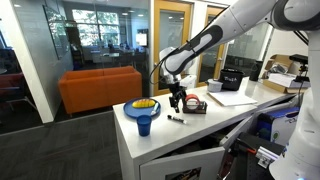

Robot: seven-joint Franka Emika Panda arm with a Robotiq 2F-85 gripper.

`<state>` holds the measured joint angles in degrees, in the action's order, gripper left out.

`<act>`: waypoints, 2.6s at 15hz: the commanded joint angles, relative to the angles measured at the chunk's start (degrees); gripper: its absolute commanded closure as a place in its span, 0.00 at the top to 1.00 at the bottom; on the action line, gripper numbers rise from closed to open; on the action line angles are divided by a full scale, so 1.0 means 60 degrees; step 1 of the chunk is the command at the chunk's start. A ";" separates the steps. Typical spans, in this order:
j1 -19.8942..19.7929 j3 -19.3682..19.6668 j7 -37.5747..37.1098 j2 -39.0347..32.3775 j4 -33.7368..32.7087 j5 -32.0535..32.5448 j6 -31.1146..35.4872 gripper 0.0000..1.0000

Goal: Put the marker in the blue cup

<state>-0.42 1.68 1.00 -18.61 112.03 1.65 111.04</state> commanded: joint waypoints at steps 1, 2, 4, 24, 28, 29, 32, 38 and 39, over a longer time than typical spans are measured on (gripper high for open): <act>-0.0021 -0.0054 0.0165 -0.0254 -0.0041 0.0179 0.0183 1.00; 0.0003 -0.0056 0.0127 -0.0324 -0.0033 0.0198 0.0207 1.00; 0.0060 -0.0067 0.0056 -0.0472 -0.0017 0.0236 0.0240 1.00; 0.0423 -0.0141 -0.0202 -0.0753 0.0323 0.0559 0.0520 0.39; 0.0423 -0.0141 -0.0243 -0.0717 0.0370 0.0618 0.0549 0.11; 0.0421 -0.0144 -0.0252 -0.0696 0.0394 0.0606 0.0561 0.05; 0.0417 -0.0152 -0.0299 -0.0590 0.0486 0.0558 0.0587 0.05; 0.0299 -0.0399 -0.0350 0.0405 0.1090 -0.0541 0.0956 0.05; 0.0313 -0.0460 -0.0381 0.0748 0.1301 -0.0830 0.1128 0.05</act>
<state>2.15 0.11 -0.47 -19.59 115.04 0.37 113.83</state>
